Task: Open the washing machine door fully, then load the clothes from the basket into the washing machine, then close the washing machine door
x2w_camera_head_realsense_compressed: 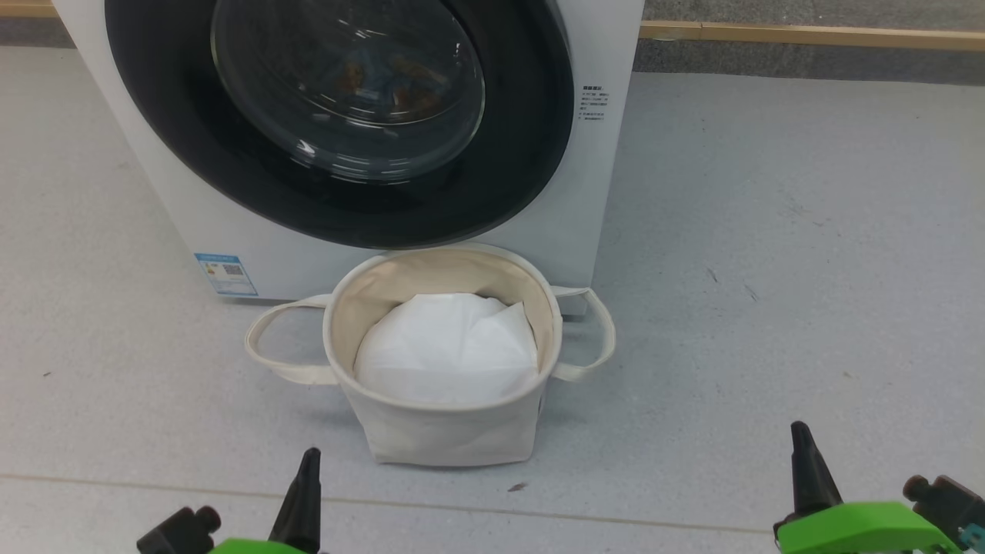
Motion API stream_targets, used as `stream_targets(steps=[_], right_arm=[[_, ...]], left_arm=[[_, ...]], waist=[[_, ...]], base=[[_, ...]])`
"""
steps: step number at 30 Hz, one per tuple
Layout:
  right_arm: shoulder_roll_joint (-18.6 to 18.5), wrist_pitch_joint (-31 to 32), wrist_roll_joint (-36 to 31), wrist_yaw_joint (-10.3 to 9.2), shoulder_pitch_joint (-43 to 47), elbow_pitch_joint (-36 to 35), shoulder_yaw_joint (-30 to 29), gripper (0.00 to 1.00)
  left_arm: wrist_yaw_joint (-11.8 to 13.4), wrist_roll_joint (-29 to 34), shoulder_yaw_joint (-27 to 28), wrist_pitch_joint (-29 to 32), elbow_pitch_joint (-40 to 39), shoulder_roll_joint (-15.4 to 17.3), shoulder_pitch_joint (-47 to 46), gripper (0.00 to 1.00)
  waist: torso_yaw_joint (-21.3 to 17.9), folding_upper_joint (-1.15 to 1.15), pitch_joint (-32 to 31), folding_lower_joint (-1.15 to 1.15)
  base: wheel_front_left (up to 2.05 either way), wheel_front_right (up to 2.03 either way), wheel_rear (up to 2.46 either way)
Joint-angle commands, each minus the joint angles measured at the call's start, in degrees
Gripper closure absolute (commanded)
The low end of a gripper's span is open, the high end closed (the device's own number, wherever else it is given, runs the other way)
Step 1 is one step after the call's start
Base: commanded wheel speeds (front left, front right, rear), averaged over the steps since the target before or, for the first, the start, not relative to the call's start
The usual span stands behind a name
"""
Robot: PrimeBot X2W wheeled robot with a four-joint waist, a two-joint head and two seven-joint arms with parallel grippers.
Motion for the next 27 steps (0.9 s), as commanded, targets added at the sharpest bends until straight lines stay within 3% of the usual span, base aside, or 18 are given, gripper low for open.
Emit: stream_targets(steps=[1, 27], right_arm=[[-1.02, 0.49, 1.46, 0.00, -3.21, -1.65, 0.11, 1.00], [-1.25, 4.72, 18.06, 0.00, -5.13, -0.17, -1.99, 1.00]], left_arm=[[-0.34, -1.36, 1.57, 0.35, -2.12, 0.69, -2.78, 1.00], [-0.93, -17.71, 5.76, 4.52, -2.83, 0.90, -3.47, 1.00]], waist=[[-0.03, 0.00, 0.00, 0.00], [-0.77, 0.00, -0.03, 0.00]], base=[[0.00, 0.00, 0.00], [0.00, 0.00, 0.00]])
